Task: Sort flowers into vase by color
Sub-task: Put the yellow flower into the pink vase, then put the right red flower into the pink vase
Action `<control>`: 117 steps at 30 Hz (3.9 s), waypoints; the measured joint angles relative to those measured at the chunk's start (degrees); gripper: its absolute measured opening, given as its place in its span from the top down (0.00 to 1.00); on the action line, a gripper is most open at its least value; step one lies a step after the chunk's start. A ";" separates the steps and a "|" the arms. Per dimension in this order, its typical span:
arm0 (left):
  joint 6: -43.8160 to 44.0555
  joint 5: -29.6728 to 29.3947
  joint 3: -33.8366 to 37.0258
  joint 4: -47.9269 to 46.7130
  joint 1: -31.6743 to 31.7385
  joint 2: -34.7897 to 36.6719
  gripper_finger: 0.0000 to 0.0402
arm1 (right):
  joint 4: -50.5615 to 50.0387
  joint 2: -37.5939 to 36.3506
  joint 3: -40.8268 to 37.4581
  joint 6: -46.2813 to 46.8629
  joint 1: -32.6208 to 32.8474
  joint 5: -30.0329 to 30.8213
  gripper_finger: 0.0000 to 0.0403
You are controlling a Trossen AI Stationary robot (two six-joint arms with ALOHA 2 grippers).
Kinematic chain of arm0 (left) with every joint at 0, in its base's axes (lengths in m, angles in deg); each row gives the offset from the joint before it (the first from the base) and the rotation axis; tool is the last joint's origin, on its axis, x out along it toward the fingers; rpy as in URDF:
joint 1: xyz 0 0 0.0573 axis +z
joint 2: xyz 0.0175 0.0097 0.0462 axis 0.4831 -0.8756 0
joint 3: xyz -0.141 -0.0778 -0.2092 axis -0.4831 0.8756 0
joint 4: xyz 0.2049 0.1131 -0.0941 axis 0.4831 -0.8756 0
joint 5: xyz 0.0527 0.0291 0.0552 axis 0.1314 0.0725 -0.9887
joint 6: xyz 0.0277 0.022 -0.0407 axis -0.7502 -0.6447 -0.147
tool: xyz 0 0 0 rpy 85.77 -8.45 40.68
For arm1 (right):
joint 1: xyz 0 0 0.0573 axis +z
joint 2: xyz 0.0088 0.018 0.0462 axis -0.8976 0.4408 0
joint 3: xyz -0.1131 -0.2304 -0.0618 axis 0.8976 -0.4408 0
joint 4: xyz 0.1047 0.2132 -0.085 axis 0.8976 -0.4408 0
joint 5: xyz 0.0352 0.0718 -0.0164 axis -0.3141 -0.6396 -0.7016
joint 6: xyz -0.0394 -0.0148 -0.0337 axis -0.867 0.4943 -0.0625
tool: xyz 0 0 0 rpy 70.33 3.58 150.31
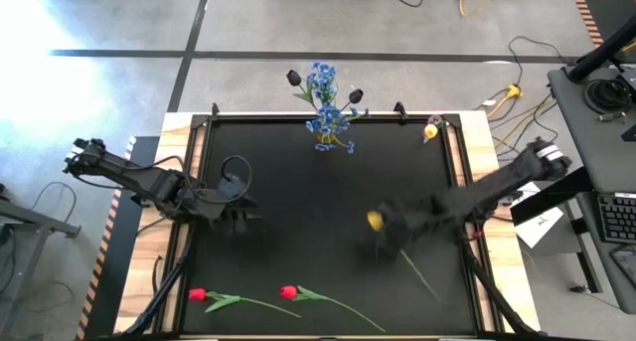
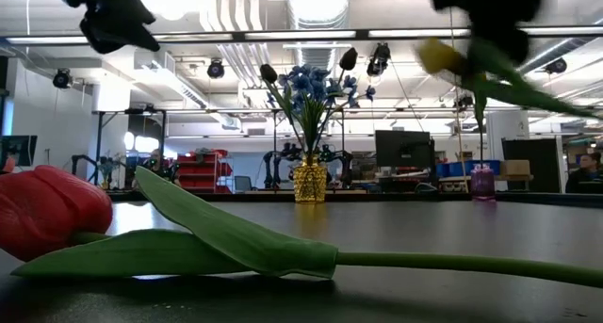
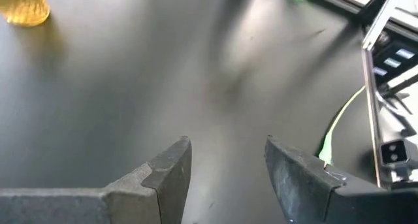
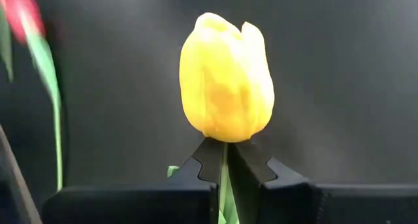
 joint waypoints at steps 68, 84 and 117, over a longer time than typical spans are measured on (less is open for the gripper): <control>0.60 -5.99 0.00 3.44 0.04 -2.08 0.55 | 25.86 -0.67 6.59 -42.30 -67.77 47.97 0.97; 1.79 -3.85 0.00 -0.11 -0.04 0.07 0.60 | -4.72 -0.65 15.67 -31.12 -67.75 31.24 0.56; -2.22 0.26 0.00 -0.61 -0.11 2.20 0.66 | -10.48 2.82 25.61 -20.55 -3.65 1.66 0.26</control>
